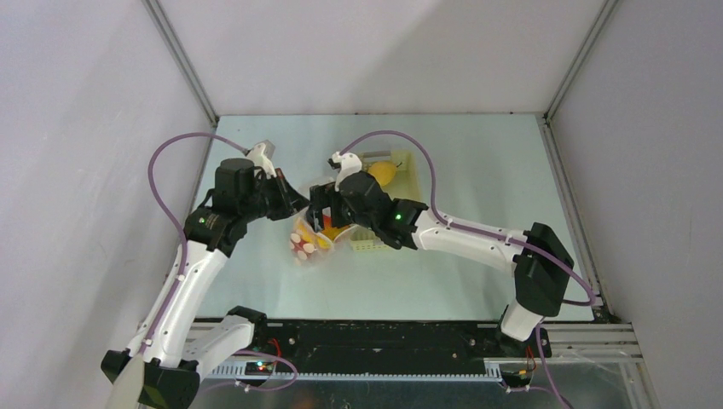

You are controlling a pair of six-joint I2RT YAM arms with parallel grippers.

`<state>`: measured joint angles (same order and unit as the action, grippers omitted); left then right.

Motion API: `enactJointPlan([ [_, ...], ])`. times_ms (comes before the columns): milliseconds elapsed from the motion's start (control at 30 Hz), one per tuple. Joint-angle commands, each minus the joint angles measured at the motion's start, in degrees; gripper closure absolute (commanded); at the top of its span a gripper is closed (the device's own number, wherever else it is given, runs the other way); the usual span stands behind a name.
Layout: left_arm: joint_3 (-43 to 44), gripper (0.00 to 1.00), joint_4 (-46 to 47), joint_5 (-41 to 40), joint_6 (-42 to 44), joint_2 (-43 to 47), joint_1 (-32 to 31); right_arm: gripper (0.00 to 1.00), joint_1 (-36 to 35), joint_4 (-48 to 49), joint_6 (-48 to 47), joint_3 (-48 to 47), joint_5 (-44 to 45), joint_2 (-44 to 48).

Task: Place the food in the zip-top bag and seal the zipper
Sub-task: Place the fake fruit in the zipper food storage bag.

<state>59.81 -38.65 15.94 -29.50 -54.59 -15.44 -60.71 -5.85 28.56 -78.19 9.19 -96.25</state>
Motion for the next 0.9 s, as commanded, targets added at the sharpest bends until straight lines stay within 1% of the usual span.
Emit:
enactJointPlan([
  [0,0.75,1.0,2.23,1.89,0.58,0.94,0.44,0.02,-0.72,0.49,-1.02,-2.82,2.22,0.19],
  [67,0.75,1.0,2.2,1.88,0.59,0.95,0.49,0.01,-0.85,0.16,-1.31,-3.03,2.22,0.37],
  [333,0.82,1.0,2.26,1.71,0.5,1.23,0.5,0.01,-1.37,-2.05,-4.51,-3.83,2.47,3.86],
  [433,0.83,1.0,2.14,1.25,0.55,1.32,0.49,0.0,-1.74,-2.57,-7.56,-3.68,5.49,5.63],
  [533,0.84,1.0,2.03,0.66,0.53,1.53,0.49,0.0,-1.1,-2.88,-8.25,-2.99,8.46,8.03],
  [700,0.93,1.0,1.85,-0.13,0.37,1.84,0.49,0.01,0.64,-0.06,-6.01,1.22,12.79,11.28],
  [767,0.97,1.0,1.72,-0.87,0.37,2.18,0.46,0.01,1.62,0.64,-4.22,2.63,16.01,12.04],
  [800,1.03,1.0,1.56,-1.2,0.34,2.37,0.43,0.0,2.72,0.74,-2.81,3.49,18.27,12.18],
  [867,1.35,1.0,1.06,-2.18,0.35,2.51,0.61,0.01,5.37,-0.26,0.1,4.23,18.84,12.47],
])
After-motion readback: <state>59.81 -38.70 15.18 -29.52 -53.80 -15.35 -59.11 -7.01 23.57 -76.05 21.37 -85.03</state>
